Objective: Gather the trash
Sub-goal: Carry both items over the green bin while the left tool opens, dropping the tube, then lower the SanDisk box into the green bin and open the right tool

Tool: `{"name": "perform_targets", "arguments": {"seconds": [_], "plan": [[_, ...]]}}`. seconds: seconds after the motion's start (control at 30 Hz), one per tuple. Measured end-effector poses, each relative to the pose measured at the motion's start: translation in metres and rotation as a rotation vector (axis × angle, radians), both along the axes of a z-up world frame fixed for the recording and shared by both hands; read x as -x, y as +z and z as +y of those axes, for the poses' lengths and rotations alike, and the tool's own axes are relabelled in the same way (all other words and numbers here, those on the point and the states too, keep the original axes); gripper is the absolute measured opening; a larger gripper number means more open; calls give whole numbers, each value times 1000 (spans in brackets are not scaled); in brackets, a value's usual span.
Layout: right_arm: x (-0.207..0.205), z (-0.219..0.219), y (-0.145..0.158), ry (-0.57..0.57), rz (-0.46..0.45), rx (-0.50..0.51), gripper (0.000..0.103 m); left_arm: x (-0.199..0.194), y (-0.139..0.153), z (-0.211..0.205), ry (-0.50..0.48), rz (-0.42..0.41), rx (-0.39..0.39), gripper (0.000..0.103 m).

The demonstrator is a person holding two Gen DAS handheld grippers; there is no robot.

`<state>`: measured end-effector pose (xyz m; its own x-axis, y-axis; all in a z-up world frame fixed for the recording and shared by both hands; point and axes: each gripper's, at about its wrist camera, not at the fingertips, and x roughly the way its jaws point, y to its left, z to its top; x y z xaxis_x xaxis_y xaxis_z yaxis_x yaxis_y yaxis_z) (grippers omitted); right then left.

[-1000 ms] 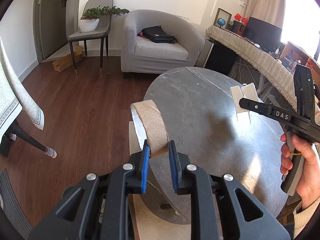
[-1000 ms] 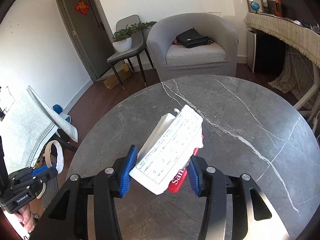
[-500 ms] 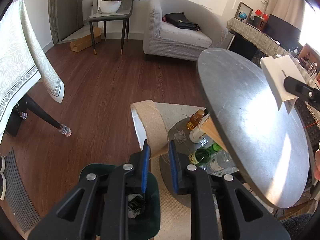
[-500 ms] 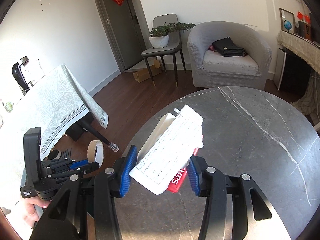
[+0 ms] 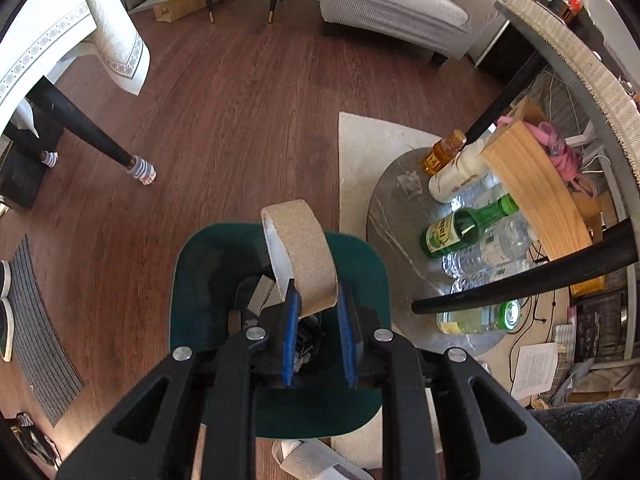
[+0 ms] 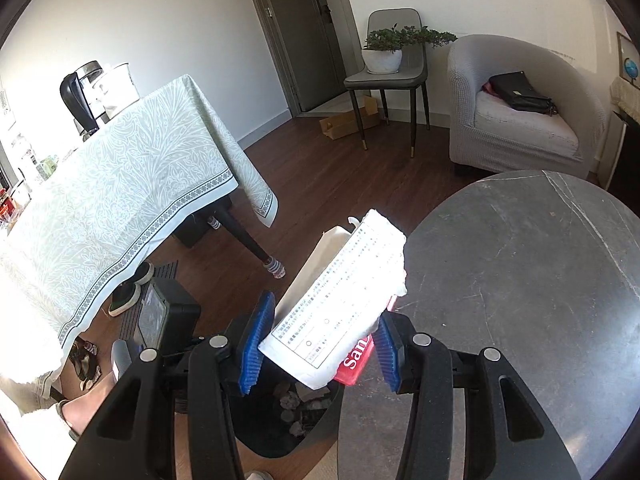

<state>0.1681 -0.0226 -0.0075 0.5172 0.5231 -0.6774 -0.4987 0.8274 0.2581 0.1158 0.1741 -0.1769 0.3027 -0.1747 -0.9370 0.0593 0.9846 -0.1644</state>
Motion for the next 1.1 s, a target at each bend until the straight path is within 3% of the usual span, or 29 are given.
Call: {"name": "perform_targets", "arguments": {"seconds": [0.17,0.3,0.33,0.37,0.47,0.57,0.9,1.1], "plan": [[5,28,-7,44,1,45,48,9,-34,5,-33,111,-28,21],[6,47,-15,72,10,67,48,14,-44,12,-34,135,-42,21],[5,50,-17,77,14,70,48,15,-44,13,-38,135,-39,25],[6,53,-18,82,16,75,48,17,-44,14,-40,133,-39,39],[4,63,-23,90,23,80,48,19,-41,18,-30,111,-42,48],[3,72,-28,104,30,87,48,21,-28,25,-16,74,-31,47],[7,109,-71,166,68,189,48,22,43,49,76,-163,37,45],[13,129,-98,209,102,241,48,23,82,67,158,-275,34,38]]}}
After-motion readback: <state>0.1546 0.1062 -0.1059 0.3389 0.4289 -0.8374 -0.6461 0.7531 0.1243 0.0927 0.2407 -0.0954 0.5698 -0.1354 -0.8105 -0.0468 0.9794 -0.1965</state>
